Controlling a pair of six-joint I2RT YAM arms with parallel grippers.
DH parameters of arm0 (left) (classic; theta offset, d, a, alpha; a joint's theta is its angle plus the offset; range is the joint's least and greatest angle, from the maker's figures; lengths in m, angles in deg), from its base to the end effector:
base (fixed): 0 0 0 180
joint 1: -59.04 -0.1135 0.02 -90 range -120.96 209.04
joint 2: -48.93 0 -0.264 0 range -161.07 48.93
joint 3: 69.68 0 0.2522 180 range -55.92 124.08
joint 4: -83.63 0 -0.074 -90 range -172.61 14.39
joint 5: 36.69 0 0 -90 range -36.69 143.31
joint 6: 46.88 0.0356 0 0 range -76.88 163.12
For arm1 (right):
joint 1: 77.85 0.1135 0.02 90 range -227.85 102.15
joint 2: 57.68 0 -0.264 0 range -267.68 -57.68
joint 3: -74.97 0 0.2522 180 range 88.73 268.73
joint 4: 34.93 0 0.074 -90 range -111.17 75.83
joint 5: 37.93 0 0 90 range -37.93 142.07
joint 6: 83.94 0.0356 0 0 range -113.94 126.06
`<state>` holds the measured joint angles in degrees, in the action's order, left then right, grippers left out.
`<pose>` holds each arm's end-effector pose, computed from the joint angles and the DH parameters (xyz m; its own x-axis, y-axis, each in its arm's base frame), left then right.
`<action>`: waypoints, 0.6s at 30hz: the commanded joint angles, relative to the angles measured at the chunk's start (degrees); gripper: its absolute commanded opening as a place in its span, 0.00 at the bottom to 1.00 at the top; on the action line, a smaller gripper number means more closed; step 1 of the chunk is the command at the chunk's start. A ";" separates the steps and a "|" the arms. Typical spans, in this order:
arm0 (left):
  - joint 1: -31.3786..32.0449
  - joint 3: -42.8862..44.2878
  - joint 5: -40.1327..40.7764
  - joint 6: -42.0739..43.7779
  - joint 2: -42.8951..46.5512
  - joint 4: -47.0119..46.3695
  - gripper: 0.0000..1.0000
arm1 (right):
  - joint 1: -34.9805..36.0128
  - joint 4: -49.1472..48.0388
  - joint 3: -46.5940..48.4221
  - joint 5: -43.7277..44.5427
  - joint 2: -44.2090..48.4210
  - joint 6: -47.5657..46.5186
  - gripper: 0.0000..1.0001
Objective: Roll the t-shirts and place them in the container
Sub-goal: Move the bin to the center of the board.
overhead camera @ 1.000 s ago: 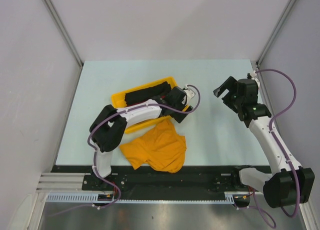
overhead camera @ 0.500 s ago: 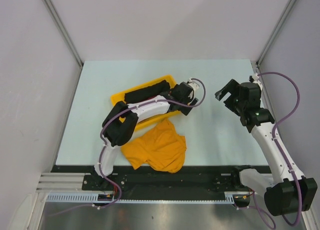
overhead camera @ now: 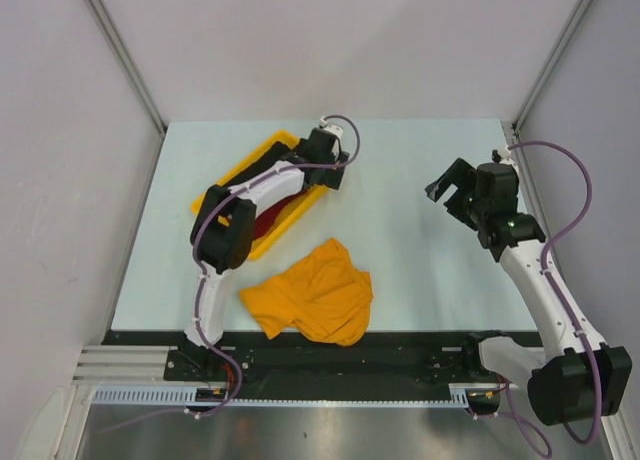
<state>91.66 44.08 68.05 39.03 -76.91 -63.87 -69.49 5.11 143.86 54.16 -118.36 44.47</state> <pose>0.4247 -0.2611 0.1986 -0.6160 0.3123 -0.7232 0.3256 0.9369 0.1273 0.2311 0.0327 0.3219 -0.4801 0.5570 -0.6777 0.2344 0.8259 0.5128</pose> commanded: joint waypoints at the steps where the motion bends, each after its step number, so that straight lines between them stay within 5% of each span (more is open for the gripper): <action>1: -5.45 4.31 2.39 -1.79 -0.72 0.06 0.94 | -0.19 -3.95 -0.03 -3.84 -1.63 -2.29 1.00; 18: -18.38 -0.07 -0.33 -6.02 1.91 2.96 0.94 | 0.60 -8.18 -0.03 -7.53 -8.04 -3.08 0.99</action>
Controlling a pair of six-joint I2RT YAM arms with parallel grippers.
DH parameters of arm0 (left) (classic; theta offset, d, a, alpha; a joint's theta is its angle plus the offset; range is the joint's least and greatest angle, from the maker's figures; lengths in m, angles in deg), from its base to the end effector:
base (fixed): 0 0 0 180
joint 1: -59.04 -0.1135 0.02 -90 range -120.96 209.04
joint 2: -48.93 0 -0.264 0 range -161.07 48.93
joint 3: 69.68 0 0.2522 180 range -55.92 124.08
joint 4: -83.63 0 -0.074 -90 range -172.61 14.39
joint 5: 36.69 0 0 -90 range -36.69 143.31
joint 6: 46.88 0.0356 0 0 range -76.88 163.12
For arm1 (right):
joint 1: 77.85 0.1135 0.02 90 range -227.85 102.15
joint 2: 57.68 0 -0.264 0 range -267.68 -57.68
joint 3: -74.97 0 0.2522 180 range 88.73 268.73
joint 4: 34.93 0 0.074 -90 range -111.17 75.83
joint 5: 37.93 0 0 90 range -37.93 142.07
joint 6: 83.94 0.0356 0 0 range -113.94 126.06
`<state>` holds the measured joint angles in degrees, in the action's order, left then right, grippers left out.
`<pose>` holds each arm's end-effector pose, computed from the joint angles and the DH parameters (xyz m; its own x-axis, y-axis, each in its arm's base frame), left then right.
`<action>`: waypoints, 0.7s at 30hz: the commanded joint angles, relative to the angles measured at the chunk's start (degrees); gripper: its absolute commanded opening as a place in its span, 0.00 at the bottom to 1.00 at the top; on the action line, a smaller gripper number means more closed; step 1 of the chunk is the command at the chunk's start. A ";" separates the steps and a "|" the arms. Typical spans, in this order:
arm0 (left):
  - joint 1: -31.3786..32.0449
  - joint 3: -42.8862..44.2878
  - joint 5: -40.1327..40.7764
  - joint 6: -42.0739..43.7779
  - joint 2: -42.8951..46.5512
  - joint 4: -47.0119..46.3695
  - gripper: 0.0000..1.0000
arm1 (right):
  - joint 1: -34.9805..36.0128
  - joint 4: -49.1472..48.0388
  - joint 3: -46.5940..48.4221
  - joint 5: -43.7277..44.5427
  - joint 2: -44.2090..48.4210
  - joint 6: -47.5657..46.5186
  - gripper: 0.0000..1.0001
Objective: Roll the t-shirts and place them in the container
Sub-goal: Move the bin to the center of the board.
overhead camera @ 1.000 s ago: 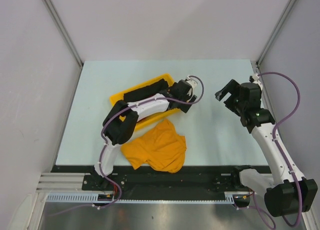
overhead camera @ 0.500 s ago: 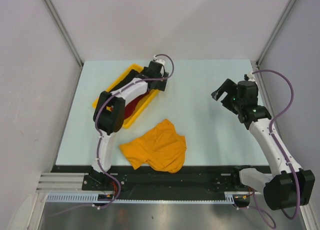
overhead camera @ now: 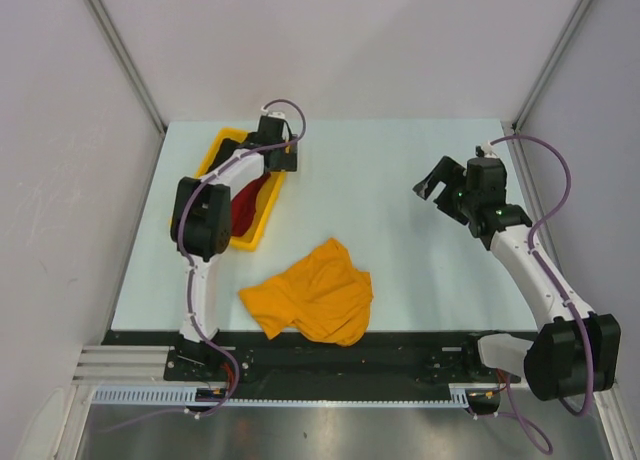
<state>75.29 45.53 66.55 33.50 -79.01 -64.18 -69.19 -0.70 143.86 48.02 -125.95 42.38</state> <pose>0.4874 -0.1336 0.1894 -0.6879 0.0311 -0.7252 0.0018 0.9992 0.0411 0.2622 0.0425 0.3009 -0.5643 0.5117 -0.6479 0.1563 0.8368 0.5248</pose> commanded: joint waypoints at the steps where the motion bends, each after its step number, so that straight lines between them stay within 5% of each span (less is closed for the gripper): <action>1: -2.27 -2.21 1.61 -0.13 4.27 3.62 0.94 | 0.39 -2.54 -0.03 -1.57 -0.63 -0.98 1.00; 21: -11.59 -9.87 2.41 0.93 8.32 7.14 0.95 | 0.83 -3.07 -1.26 -3.59 -0.11 -1.86 1.00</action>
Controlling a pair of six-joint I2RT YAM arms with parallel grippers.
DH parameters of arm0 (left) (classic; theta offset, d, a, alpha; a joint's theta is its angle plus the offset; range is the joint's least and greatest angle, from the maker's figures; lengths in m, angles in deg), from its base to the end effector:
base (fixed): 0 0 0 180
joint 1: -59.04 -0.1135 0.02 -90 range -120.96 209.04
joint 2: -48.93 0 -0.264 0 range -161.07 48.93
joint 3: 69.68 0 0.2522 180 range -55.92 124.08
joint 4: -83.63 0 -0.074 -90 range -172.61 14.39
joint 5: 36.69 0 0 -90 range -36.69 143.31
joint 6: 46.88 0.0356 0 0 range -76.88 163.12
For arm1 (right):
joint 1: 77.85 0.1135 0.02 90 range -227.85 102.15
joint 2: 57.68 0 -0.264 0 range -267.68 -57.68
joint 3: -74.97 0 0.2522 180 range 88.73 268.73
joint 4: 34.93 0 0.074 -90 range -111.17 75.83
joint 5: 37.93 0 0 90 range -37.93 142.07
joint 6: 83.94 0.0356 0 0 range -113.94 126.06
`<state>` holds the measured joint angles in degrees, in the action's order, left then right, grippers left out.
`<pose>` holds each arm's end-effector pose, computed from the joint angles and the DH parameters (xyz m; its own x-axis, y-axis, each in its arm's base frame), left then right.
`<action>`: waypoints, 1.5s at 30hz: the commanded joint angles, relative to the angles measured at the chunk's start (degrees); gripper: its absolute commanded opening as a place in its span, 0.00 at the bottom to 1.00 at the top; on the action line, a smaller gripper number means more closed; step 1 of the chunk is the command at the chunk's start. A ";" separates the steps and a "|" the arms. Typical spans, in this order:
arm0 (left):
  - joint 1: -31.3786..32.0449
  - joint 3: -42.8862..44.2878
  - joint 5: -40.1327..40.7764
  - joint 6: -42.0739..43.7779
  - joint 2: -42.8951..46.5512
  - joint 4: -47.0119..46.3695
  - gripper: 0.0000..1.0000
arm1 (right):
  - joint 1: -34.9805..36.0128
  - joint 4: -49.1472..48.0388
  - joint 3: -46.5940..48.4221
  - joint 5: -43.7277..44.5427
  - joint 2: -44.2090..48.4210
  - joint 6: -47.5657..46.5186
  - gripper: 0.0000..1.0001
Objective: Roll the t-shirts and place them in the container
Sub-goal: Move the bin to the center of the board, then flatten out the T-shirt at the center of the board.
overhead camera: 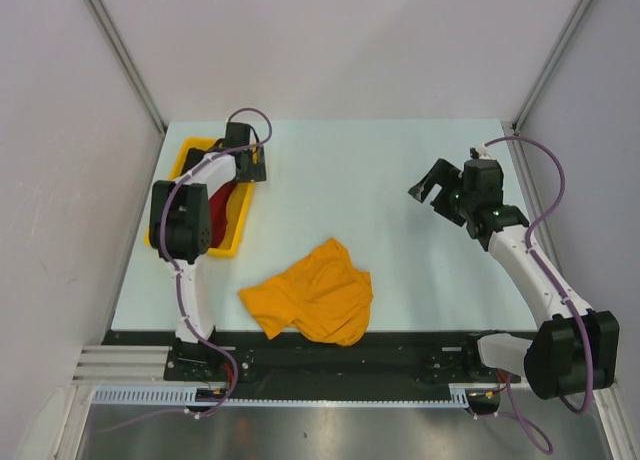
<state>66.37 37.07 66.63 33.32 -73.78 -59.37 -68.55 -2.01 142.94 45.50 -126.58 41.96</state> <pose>0.4678 -0.0519 0.1796 -0.7778 -0.0669 -0.6249 -0.1481 0.9858 0.0787 0.2638 0.0473 0.2948 -0.5944 0.4929 -0.6354 0.1163 0.8345 0.5386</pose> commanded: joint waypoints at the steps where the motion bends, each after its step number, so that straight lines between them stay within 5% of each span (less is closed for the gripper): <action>1: -2.94 -1.76 2.50 1.19 3.18 2.16 0.95 | 0.28 -1.67 -0.43 -1.08 0.53 -1.53 1.00; 17: -6.81 -1.41 -2.84 2.68 6.60 1.46 0.98 | 0.45 -1.32 -0.87 -1.78 -0.09 -2.15 1.00; 27: -0.05 -6.21 -9.98 -1.18 19.59 0.13 1.00 | 4.84 0.44 -0.25 0.94 -0.97 -1.89 1.00; 33: 15.32 -29.73 -3.41 -12.07 38.66 1.44 0.91 | 24.94 6.24 -1.83 14.81 0.52 2.15 0.95; 39: 35.18 -52.95 1.27 -24.90 63.10 -0.37 0.82 | 38.41 4.92 -12.81 20.09 4.39 11.29 0.63; 45: 54.43 -52.41 7.76 -33.17 60.18 -2.77 0.80 | 37.64 10.36 -19.58 27.83 12.29 18.84 0.63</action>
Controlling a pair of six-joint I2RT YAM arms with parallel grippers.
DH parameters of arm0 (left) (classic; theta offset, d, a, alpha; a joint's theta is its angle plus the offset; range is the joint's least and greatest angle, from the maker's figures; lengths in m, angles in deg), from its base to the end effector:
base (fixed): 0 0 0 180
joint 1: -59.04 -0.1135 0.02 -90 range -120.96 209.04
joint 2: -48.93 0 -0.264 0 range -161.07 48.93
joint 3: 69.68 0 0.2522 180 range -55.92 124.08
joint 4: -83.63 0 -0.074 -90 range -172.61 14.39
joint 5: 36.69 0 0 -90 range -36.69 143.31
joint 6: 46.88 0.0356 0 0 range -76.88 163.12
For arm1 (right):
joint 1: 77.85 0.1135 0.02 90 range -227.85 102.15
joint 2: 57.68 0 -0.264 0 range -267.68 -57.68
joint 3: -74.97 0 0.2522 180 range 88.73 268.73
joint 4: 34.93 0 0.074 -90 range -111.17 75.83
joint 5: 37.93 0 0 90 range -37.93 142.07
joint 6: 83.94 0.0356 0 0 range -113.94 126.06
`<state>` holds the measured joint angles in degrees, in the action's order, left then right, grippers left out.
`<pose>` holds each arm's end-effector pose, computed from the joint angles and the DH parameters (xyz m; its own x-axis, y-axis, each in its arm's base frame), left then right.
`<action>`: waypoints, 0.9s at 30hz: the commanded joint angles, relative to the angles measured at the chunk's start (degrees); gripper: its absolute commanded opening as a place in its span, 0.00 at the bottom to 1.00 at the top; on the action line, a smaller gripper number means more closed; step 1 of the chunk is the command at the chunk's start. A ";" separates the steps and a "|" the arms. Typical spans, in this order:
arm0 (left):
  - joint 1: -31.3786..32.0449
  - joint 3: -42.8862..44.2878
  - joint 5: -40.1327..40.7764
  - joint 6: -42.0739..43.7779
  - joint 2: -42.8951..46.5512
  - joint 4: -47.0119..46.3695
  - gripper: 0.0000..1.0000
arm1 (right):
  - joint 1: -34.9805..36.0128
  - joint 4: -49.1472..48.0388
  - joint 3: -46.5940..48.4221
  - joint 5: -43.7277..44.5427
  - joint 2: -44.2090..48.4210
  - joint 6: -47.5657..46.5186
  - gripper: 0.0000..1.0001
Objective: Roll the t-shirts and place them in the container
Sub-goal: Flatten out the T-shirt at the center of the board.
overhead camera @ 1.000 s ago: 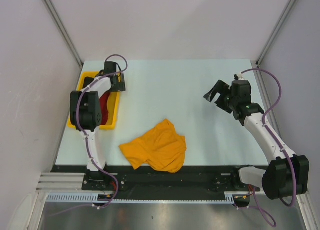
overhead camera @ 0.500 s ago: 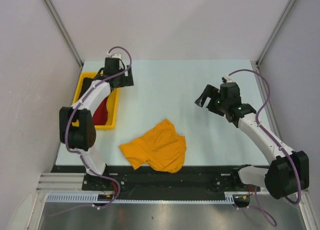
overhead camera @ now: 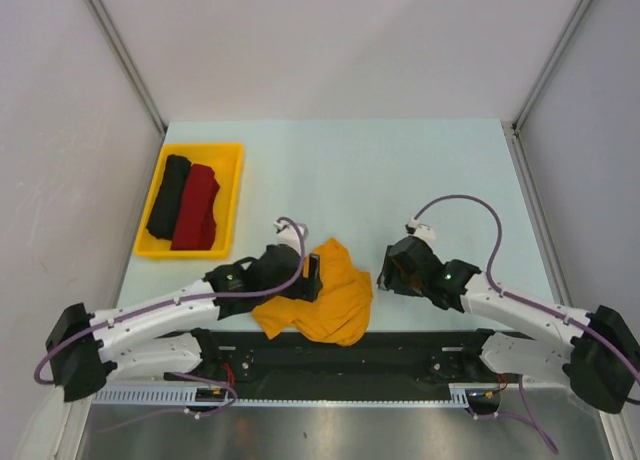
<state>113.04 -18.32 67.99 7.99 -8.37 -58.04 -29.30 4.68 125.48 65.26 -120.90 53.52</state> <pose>0.1283 -0.1612 0.2339 -0.7245 0.0502 -0.6874 0.3167 0.9101 -0.2674 0.1474 0.1546 0.2077 -0.8239 0.1508 -0.5463 -0.0450 0.9435 0.3283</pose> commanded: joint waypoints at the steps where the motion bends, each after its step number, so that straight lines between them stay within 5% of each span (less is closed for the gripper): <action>1: 11.44 4.39 7.20 -8.02 -7.46 -4.19 0.81 | -1.97 5.25 -2.73 9.38 8.01 7.90 0.66; 6: 19.12 18.43 12.99 -6.70 -25.45 0.46 0.80 | -7.24 10.62 -5.55 9.05 17.50 10.98 0.67; 12: 21.41 29.08 13.62 -3.19 -35.15 1.70 0.76 | -13.74 15.55 -6.17 7.64 25.24 9.50 0.67; 27: 22.56 33.76 12.57 -4.33 -45.71 3.28 0.52 | -17.53 13.10 -7.39 3.34 23.94 7.47 0.67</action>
<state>135.12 12.74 79.97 4.10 -53.41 -54.82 -46.61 19.30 118.81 69.15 -96.44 61.46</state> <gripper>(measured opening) 0.557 0.669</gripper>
